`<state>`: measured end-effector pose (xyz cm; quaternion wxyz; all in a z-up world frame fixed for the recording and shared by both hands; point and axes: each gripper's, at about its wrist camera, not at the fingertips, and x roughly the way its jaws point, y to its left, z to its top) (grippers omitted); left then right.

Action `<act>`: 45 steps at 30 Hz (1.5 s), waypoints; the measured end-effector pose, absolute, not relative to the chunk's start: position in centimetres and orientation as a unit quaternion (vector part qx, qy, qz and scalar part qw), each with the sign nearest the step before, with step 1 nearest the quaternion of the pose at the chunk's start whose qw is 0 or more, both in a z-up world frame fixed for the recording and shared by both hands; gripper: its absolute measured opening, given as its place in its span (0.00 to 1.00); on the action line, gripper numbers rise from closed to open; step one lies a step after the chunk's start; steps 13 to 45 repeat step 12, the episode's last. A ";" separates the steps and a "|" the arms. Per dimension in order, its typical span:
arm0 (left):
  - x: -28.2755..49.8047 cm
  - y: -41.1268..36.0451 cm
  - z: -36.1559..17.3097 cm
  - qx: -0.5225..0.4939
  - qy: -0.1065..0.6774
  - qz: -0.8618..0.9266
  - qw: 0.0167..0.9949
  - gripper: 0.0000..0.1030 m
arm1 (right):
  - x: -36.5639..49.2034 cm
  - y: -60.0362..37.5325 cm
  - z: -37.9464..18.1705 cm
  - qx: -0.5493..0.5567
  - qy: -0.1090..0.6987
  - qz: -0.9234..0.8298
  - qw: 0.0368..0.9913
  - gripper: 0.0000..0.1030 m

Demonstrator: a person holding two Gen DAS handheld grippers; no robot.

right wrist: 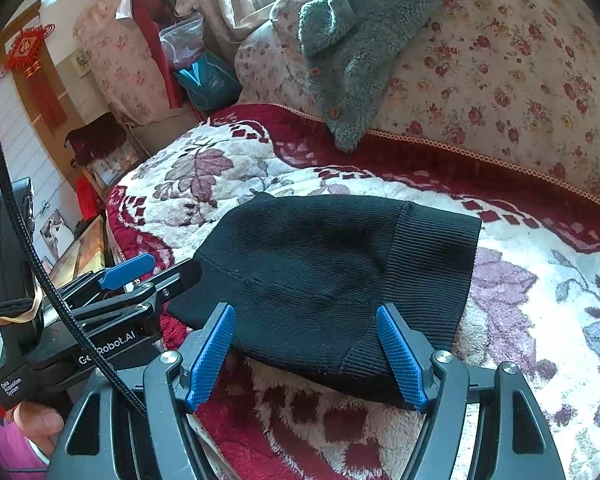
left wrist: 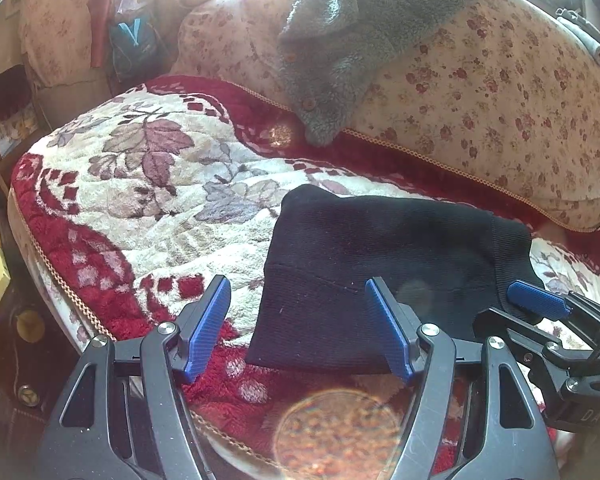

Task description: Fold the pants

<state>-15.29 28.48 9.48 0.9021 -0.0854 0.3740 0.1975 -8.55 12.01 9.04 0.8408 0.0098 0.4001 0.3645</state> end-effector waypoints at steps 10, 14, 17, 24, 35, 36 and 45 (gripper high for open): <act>-15.6 28.0 9.7 -0.062 0.354 0.208 0.910 0.68 | -8.6 12.0 9.1 0.010 0.401 0.365 0.840 0.69; -15.4 27.7 9.8 -0.060 0.358 0.200 0.910 0.68 | -8.6 12.0 9.1 0.013 0.401 0.366 0.840 0.69; -15.4 27.7 9.8 -0.060 0.358 0.200 0.910 0.68 | -8.6 12.0 9.1 0.013 0.401 0.366 0.840 0.69; -15.4 27.7 9.8 -0.060 0.358 0.200 0.910 0.68 | -8.6 12.0 9.1 0.013 0.401 0.366 0.840 0.69; -15.4 27.7 9.8 -0.060 0.358 0.200 0.910 0.68 | -8.6 12.0 9.1 0.013 0.401 0.366 0.840 0.69; -15.4 27.7 9.8 -0.060 0.358 0.200 0.910 0.68 | -8.6 12.0 9.1 0.013 0.401 0.366 0.840 0.69; -15.4 27.7 9.8 -0.060 0.358 0.200 0.910 0.68 | -8.6 12.0 9.1 0.013 0.401 0.366 0.840 0.69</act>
